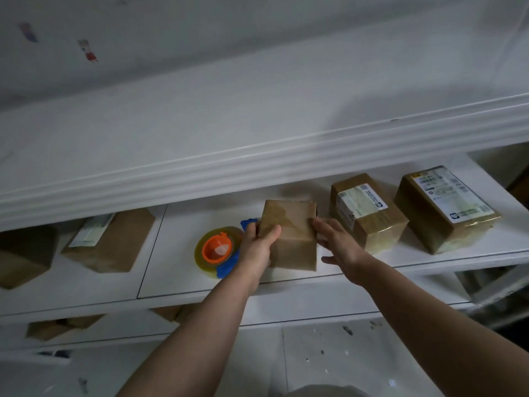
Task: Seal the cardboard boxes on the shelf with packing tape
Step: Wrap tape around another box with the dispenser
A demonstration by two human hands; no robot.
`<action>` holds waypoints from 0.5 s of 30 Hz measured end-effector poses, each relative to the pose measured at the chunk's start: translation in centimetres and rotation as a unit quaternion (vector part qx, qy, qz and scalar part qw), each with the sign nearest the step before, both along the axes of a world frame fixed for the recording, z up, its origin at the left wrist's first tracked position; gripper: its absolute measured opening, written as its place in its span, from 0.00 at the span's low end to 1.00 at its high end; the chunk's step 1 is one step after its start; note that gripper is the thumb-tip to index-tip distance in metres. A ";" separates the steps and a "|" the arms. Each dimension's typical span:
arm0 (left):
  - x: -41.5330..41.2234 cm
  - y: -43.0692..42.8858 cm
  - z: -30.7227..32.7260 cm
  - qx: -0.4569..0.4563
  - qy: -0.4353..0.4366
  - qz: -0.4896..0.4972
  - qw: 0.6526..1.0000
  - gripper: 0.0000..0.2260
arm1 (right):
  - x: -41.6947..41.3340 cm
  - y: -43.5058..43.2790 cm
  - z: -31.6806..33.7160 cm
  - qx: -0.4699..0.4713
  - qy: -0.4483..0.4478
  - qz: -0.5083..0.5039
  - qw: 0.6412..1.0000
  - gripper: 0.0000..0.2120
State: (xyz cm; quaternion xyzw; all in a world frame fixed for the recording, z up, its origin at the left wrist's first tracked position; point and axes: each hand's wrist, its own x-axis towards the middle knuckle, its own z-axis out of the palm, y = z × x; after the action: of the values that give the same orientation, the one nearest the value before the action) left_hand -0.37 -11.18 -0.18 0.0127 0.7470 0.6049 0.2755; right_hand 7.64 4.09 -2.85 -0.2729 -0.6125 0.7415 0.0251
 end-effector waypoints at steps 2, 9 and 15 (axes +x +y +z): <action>0.2 -0.1 0.0 0.003 0.002 0.002 1.000 0.04 | 0.3 0.1 0.0 -0.002 0.013 0.018 1.000 0.19; 0.7 0.1 0.0 -0.009 0.003 0.006 1.000 0.03 | 1.9 0.8 -0.6 -0.006 0.047 0.030 0.998 0.18; 0.4 0.3 0.5 -0.004 -0.006 0.015 1.000 0.04 | 0.9 0.9 -0.4 0.001 0.018 0.028 0.999 0.21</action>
State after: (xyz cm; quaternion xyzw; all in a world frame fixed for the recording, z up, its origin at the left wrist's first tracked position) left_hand 0.08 -10.90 0.34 -0.0032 0.7479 0.6061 0.2707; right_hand 8.58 4.95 -3.22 -0.2426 -0.6197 0.7462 0.0157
